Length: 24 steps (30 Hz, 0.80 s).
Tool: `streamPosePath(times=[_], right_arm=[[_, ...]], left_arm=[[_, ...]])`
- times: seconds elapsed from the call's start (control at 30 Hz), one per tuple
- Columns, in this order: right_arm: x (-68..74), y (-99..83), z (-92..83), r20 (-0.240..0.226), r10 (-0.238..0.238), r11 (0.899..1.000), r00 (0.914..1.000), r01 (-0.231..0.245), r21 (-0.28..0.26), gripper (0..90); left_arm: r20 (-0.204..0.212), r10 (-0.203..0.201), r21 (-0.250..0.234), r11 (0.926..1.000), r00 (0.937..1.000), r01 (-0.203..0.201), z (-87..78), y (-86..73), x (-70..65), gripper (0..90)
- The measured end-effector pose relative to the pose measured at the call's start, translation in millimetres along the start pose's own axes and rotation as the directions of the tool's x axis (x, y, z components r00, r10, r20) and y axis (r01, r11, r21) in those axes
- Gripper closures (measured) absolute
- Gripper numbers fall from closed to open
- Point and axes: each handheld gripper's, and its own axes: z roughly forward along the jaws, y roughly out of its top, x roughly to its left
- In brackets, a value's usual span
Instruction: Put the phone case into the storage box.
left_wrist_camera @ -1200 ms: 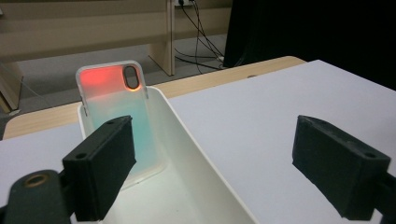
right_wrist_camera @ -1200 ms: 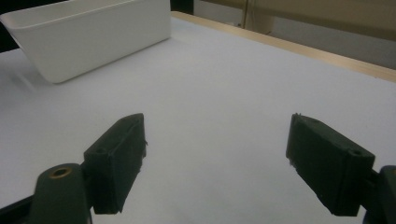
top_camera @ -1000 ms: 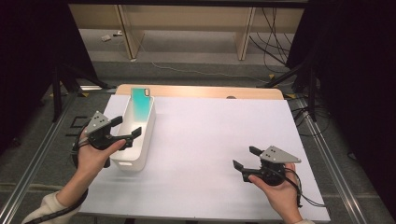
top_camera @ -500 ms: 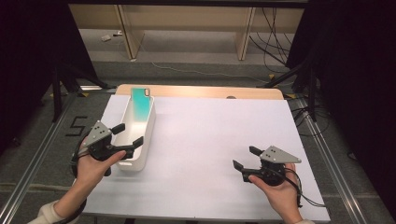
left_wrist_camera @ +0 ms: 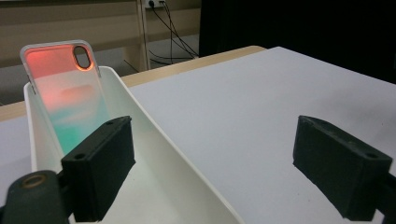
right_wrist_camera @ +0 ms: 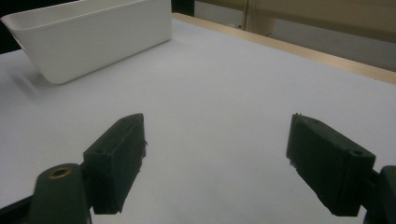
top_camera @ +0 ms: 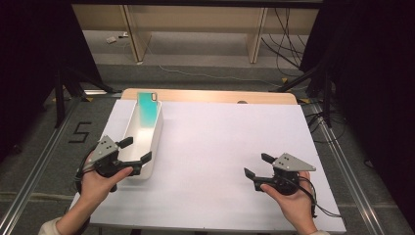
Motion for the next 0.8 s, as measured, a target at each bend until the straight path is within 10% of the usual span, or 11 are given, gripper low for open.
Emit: streamPosePath(times=[0.8], right_arm=[[1.1, 0.7, 0.0, -0.015, -0.002, 1.0, 0.9999, 0.002, -0.006, 20.8]], left_arm=[[0.014, 0.037, -0.01, 0.9993, 0.9992, -0.037, -2.0, -11.6, -7.0, 11.7]])
